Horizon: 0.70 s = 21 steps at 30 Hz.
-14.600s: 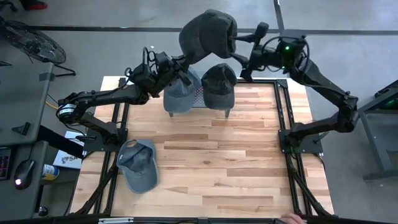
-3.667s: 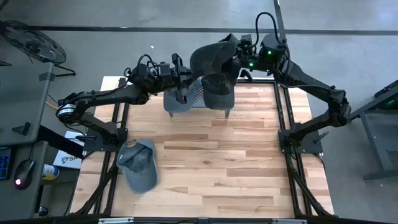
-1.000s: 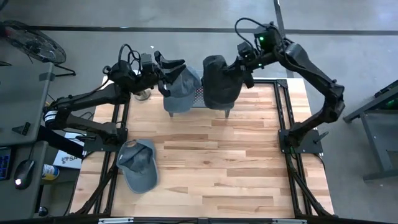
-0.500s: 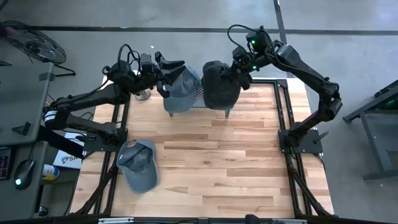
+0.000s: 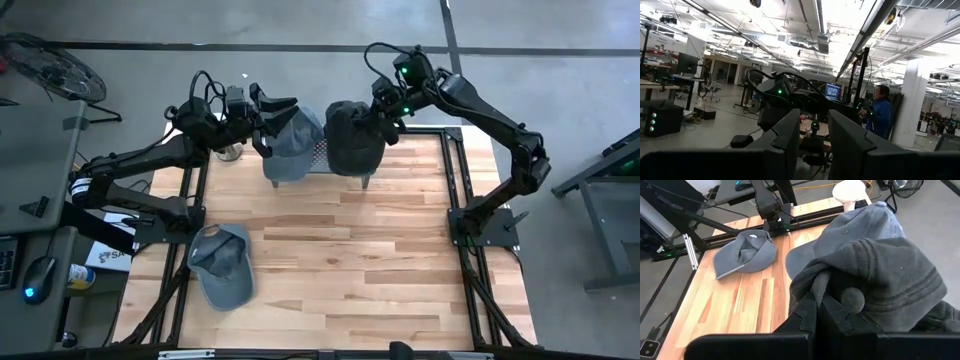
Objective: Pick & Place hat
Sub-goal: Stack the black cap on top of the other black cap on the shelf
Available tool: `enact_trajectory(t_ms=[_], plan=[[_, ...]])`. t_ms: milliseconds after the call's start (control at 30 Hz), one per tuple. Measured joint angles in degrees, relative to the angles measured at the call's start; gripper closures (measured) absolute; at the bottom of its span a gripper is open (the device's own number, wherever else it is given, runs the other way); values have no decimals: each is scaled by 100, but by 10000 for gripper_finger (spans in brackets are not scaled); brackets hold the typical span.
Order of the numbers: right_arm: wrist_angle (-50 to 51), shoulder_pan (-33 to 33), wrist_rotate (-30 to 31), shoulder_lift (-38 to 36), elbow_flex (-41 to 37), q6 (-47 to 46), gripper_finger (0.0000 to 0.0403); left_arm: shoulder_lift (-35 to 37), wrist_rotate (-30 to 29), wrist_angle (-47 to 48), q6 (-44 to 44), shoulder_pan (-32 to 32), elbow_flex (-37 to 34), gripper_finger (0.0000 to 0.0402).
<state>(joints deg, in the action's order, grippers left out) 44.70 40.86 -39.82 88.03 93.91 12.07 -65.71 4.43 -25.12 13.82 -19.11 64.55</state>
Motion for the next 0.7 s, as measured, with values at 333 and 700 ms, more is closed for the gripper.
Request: enact_trajectory(t_ms=[333,700], plan=[[23,-4,50,209,0,-1,403,-2,74,-63,4,0,4,300],[23,0,208,421,0,-1,403,-2,60,-46,20,0,4,300]])
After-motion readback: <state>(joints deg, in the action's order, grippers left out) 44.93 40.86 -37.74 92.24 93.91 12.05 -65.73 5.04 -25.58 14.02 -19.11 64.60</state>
